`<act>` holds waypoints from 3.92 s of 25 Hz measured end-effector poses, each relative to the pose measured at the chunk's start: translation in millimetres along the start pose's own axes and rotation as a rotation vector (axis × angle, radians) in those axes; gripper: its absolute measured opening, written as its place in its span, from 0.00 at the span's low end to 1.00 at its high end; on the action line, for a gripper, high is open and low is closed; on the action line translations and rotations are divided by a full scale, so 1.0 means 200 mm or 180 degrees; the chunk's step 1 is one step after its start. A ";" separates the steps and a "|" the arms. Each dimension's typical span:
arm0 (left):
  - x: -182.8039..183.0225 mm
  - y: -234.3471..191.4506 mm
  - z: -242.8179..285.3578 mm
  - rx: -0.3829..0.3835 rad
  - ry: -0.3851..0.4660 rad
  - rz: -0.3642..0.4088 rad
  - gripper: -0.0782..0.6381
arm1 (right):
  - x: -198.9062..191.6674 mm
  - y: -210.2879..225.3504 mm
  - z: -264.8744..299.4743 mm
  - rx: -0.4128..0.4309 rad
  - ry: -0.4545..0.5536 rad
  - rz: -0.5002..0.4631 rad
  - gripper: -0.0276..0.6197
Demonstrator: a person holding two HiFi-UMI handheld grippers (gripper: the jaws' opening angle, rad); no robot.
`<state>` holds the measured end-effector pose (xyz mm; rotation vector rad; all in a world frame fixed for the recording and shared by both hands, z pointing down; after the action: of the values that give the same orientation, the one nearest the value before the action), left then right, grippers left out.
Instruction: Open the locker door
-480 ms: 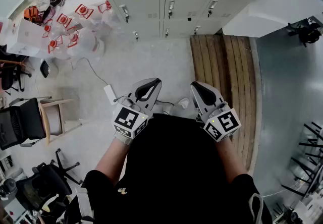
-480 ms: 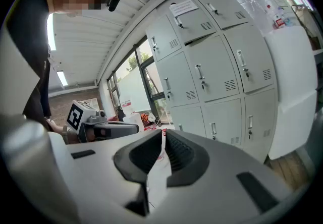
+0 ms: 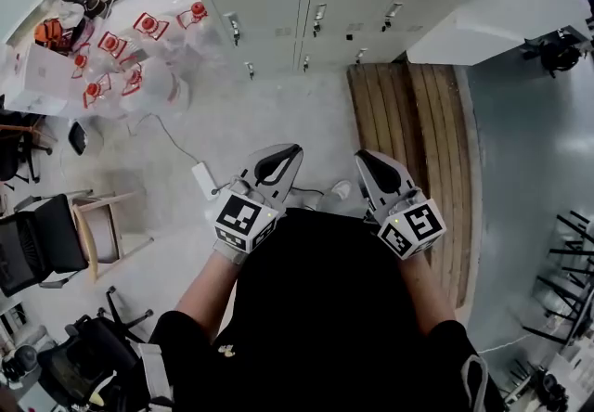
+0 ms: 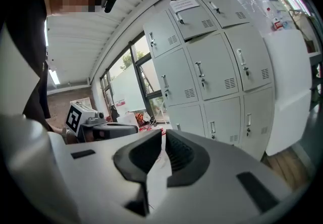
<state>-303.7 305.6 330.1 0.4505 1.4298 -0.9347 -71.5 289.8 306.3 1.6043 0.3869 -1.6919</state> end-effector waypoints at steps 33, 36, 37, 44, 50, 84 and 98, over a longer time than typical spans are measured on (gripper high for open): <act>0.14 -0.15 1.05 0.0113 -0.0284 -0.0054 0.15 | 0.23 1.03 0.26 -0.0089 0.0125 0.0490 0.11; 0.13 -0.12 1.17 0.0200 -0.0312 -0.0122 0.15 | 0.25 1.17 0.24 -0.0069 0.0141 0.0560 0.11; 0.12 -0.11 1.21 0.0229 -0.0324 -0.0155 0.15 | 0.26 1.20 0.23 -0.0072 0.0151 0.0586 0.11; 0.06 -0.13 1.33 0.0372 -0.0348 -0.0530 0.15 | 0.27 1.34 0.20 -0.0008 0.0183 0.0667 0.11; -0.01 -0.29 1.41 0.0348 -0.0308 -0.1115 0.15 | 0.28 1.40 0.16 -0.0190 0.0195 0.0656 0.11; -1.12 -1.74 2.03 0.0743 -0.0760 -0.3736 0.35 | 0.18 1.02 0.40 -0.2066 -0.0254 0.0742 0.11; -1.25 -1.87 2.13 0.0704 -0.0636 -0.3712 0.32 | 0.14 0.92 0.39 -0.2281 -0.0430 0.0740 0.11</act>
<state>-291.0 -170.0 725.1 -0.3991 1.3593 -2.0038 2.5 106.7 344.1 0.9597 0.6251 -1.2686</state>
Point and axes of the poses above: the fingertips, and each gripper's own axes: z forward along the fingers, y to its right, x out of its top, the point moved 9 cm from there along -z, backward along the fingers, and after that the axes turned 6 degrees about y, right-handed, at the moved point
